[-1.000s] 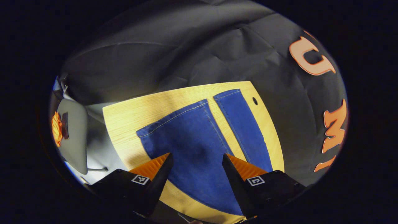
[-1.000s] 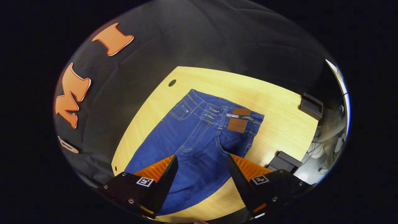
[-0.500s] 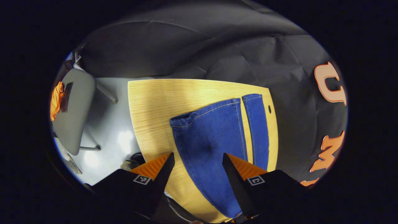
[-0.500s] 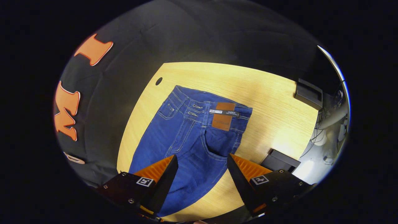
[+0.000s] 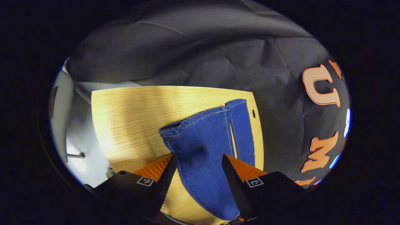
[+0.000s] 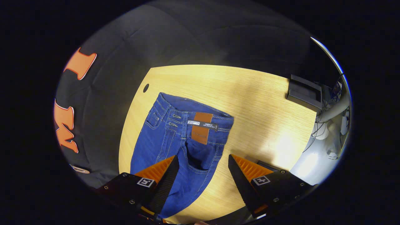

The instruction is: Grasp the waist and the cuffs of the jeans and fold them to make the two legs overlap; first hold the waist and fold one-third of the jeans toward the cuffs, then hold the cuffs and fold the remaining one-third in the same direction to finish folding.

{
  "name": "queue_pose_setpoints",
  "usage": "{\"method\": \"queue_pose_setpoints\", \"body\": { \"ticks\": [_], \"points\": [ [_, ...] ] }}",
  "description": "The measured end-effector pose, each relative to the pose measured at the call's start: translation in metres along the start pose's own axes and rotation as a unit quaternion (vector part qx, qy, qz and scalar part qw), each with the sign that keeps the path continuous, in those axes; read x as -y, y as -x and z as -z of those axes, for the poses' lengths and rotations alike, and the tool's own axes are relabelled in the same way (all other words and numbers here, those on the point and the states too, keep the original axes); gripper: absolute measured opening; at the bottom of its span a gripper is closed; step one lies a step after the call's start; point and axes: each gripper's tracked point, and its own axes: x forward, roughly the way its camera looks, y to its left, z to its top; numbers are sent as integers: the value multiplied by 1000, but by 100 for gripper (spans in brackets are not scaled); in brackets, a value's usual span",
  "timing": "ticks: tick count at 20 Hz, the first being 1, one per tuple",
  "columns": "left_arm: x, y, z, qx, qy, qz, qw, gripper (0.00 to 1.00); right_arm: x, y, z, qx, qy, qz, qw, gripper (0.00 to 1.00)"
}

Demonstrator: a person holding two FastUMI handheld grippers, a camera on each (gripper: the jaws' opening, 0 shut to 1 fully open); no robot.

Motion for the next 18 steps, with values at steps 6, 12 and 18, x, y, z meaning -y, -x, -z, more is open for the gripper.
{"method": "queue_pose_setpoints", "body": {
  "ticks": [6, 12, 18],
  "points": [
    [5, -19, 0, -11, 24, 20, 999, 76, -11, -24, 17, -45, -26, -40, 998, 98],
    [0, -38, -1, -13, 4, -11, 1000, 16, -11, -41, 14, -43, -64, -47, 996, 75],
    [9, -32, -7, 1, -17, 5, 1000, 4, -9, -43, 15, -55, -119, -42, 990, 10]
  ]
}}
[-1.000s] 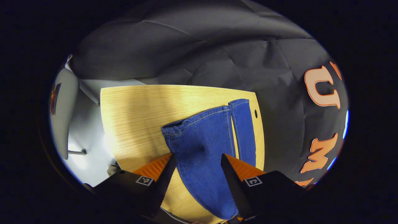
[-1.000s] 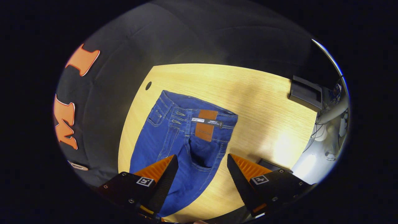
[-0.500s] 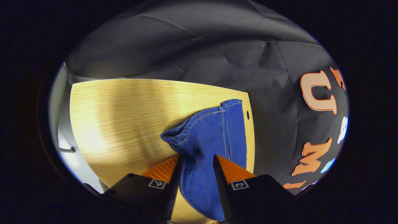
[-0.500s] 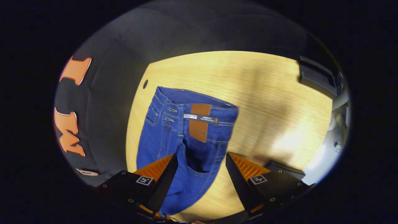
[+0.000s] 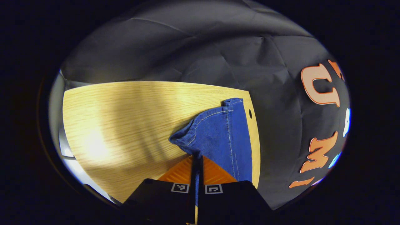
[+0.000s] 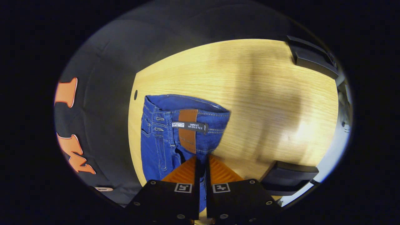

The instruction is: Grasp the waist and the cuffs of the jeans and fold them to make the two legs overlap; first hold the waist and fold one-third of the jeans toward the cuffs, then hold the cuffs and fold the remaining one-third in the same direction to finish folding.

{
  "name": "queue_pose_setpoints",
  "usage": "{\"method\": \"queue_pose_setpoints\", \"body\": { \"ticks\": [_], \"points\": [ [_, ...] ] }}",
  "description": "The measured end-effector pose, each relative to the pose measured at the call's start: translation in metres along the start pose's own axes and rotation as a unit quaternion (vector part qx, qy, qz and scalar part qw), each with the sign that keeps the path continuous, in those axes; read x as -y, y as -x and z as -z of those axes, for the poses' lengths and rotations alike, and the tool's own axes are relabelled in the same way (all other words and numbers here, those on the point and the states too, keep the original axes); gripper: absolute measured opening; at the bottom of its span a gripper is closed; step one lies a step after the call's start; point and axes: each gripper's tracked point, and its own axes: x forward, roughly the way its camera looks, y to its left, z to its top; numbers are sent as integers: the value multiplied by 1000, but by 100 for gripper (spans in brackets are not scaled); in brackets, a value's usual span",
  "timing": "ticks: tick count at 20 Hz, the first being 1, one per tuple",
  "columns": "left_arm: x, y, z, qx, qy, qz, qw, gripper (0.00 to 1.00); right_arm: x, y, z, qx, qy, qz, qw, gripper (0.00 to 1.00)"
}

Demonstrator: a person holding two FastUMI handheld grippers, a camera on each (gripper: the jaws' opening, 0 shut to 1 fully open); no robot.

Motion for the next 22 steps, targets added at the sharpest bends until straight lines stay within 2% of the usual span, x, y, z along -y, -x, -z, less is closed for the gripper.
{"method": "queue_pose_setpoints", "body": {
  "ticks": [1, 2, 3, 4, 5, 9, 13, 18, 22],
  "points": [
    [-8, -32, 1, 7, 9, -22, 1000, 4, 2, -1, 1, -3, 4, 3, 1000, 10],
    [-12, -1, -3, 5, 23, -30, 999, 1, 1, 2, 1, -3, 7, 8, 1000, 9],
    [-1, -3, -1, 6, 18, -11, 1000, 0, -3, 4, -1, -3, 17, 5, 1000, 9],
    [-5, 2, -3, 12, 8, -18, 1000, 1, 0, 7, -2, 2, 20, 15, 1000, 9],
    [0, 4, -3, 11, 8, -8, 1000, 1, -4, 9, 0, -4, 24, 7, 1000, 4],
    [-6, 11, -2, 2, 15, -31, 999, 1, -4, 12, -2, 3, 23, 13, 1000, 4],
    [-6, 14, 2, 3, 8, -44, 999, 0, -11, 16, -1, 2, 29, 1, 1000, 4],
    [11, 19, 0, 5, -9, -55, 998, 1, -18, 24, -3, -3, 19, 1, 1000, 4],
    [51, 24, -11, 4, -18, -55, 998, 0, -40, 37, -7, -15, 14, 1, 1000, 4]
  ]
}}
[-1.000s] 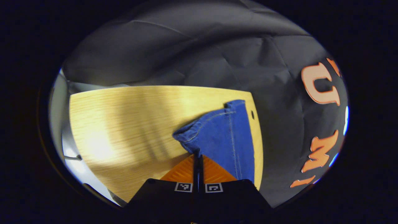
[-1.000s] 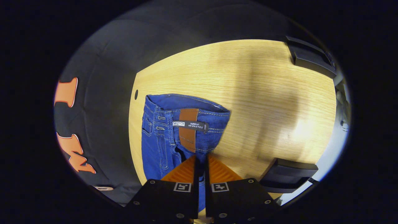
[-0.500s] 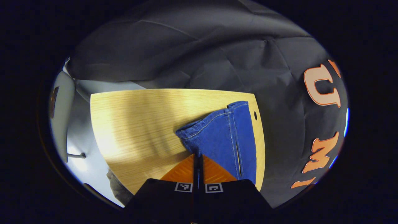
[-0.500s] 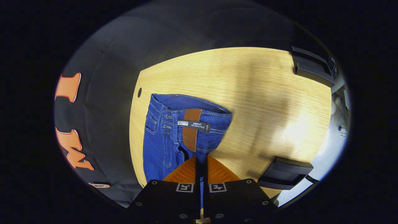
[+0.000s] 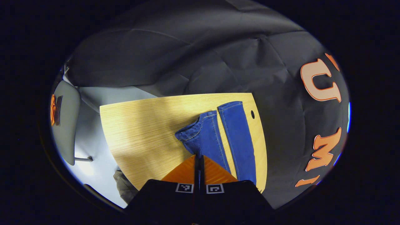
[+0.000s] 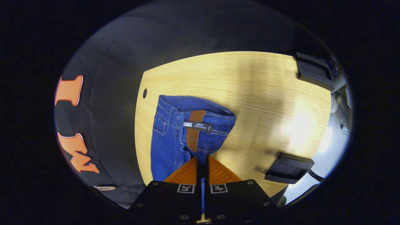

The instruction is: Grasp the waist and the cuffs of the jeans and fold them to make the two legs overlap; first hold the waist and fold one-third of the jeans toward the cuffs, then hold the cuffs and fold the remaining one-third in the same direction to finish folding.

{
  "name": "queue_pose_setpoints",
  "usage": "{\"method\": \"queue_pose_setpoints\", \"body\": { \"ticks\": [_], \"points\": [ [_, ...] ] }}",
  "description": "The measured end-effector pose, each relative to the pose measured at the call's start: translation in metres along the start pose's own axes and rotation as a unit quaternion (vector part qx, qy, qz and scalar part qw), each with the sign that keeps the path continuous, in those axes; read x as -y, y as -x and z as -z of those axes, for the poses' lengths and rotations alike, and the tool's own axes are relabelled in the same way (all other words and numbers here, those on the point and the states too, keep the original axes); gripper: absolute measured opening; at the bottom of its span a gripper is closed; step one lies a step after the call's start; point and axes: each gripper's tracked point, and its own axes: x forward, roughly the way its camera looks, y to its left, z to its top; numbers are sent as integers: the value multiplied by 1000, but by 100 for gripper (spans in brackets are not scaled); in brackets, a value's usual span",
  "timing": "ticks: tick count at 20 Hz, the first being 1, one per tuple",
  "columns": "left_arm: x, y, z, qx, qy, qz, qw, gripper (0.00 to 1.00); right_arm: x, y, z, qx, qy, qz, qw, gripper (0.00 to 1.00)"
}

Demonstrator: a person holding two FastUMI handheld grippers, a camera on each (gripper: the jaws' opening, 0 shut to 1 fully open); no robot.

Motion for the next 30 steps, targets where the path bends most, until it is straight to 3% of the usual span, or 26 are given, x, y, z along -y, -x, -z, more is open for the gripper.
{"method": "queue_pose_setpoints", "body": {
  "ticks": [6, 10, 13, 15, 16, 17, 18, 19, 21, 22, 23, 24, 25, 27, 28, 30],
  "points": [
    [52, -17, -21, -13, -23, -34, 999, 0, -42, -5, -5, -23, -4, 13, 1000, 4],
    [92, -42, -38, -39, -45, -28, 998, 0, -80, -13, -7, -6, -19, 6, 1000, 4],
    [121, -59, -74, -23, -58, -29, 998, 1, -99, -23, -11, -1, -21, 14, 1000, 4],
    [124, -77, -86, -26, -72, -41, 996, 0, -109, -36, -13, -1, -8, 20, 1000, 4],
    [126, -78, -66, -73, -73, -28, 994, 0, -116, -39, -11, 1, -13, 19, 1000, 4],
    [118, -79, -57, -89, -88, -39, 991, 0, -119, -41, -9, -1, -10, 18, 1000, 9],
    [102, -81, -54, -87, -107, -50, 989, 0, -121, -42, -12, 6, -11, 21, 1000, 4],
    [83, -84, -49, -95, -104, -69, 988, 1, -120, -42, -11, 6, -6, 20, 1000, 4],
    [64, -84, -35, -116, -62, -70, 989, 1, -114, -40, -12, 6, -11, 26, 1000, 4],
    [50, -79, -35, -113, -47, -80, 989, 10, -114, -39, -12, 6, -10, 25, 1000, 4],
    [40, -73, -35, -112, -38, -76, 990, 11, -113, -39, -12, 5, -7, 25, 1000, 4],
    [27, -63, -32, -106, -30, -79, 991, 27, -114, -39, -11, 5, -6, 24, 1000, 4],
    [17, -57, -30, -106, -24, -83, 991, 30, -114, -39, -12, 4, -6, 23, 1000, 4],
    [0, -46, -18, -109, -13, -91, 990, 80, -114, -38, -11, 0, -7, 22, 1000, 4],
    [-13, -42, -11, -113, -5, -100, 989, 75, -114, -38, -10, -3, -3, 20, 1000, 4],
    [-28, -39, 0, -112, 11, -111, 987, 80, -113, -38, -11, -4, 0, 18, 1000, 4]
  ]
}}
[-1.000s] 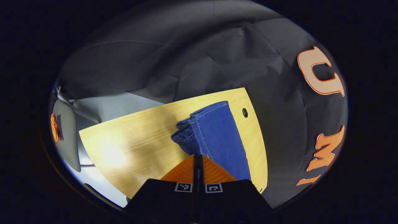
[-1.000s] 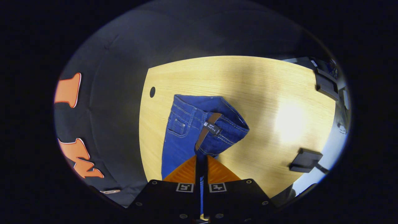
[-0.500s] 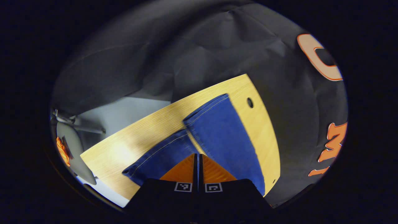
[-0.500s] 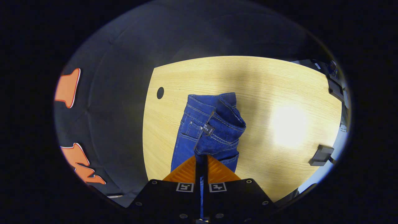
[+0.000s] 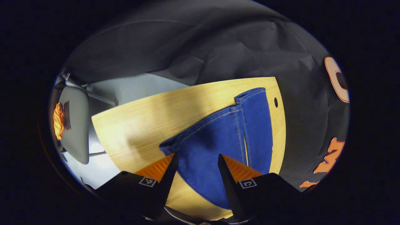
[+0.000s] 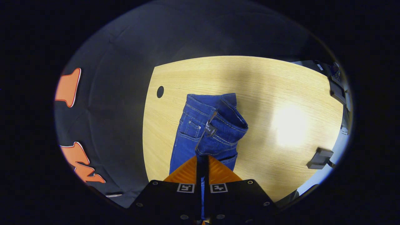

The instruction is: Grasp the waist and the cuffs of the jeans and fold them to make the two legs overlap; first hold the waist and fold one-third of the jeans toward the cuffs, then hold the cuffs and fold the remaining one-third in the same direction to finish folding.

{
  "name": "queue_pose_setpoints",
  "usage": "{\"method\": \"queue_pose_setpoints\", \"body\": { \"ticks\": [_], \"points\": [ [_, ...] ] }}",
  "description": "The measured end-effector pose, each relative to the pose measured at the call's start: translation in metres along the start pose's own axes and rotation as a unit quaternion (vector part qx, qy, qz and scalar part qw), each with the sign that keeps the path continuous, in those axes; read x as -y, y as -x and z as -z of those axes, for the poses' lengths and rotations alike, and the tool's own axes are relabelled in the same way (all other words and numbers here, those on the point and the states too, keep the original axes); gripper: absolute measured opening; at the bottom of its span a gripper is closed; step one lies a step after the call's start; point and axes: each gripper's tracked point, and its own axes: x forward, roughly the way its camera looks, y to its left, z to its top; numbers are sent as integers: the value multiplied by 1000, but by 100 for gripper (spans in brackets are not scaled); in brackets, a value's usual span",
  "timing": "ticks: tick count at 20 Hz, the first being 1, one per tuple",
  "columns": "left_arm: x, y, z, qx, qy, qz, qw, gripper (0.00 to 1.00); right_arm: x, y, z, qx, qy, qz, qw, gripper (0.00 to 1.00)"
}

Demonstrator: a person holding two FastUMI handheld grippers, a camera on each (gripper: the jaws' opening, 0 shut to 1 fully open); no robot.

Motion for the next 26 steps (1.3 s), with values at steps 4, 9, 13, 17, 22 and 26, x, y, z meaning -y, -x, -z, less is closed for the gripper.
{"method": "queue_pose_setpoints", "body": {
  "ticks": [4, 9, 13, 17, 22, 26],
  "points": [
    [-11, -7, 1, 7, 27, 9, 1000, 75, 0, 3, 0, -3, -1, -3, 1000, 4],
    [12, -30, -5, -6, -10, -1, 1000, 75, 2, 3, 0, -7, -4, -5, 1000, 4],
    [10, -42, -9, -52, -28, -87, 995, 74, 6, 4, 0, -5, -12, -4, 1000, 4],
    [21, -6, -22, -30, -60, -75, 995, 35, 13, 4, 0, -5, -21, -6, 1000, 4],
    [21, -32, -14, -14, -50, -18, 998, 0, 15, 8, -1, -4, -25, -6, 1000, 4],
    [63, 9, -36, 27, -27, 54, 998, 0, 10, 12, -3, -3, -34, -18, 999, 4]
  ]
}}
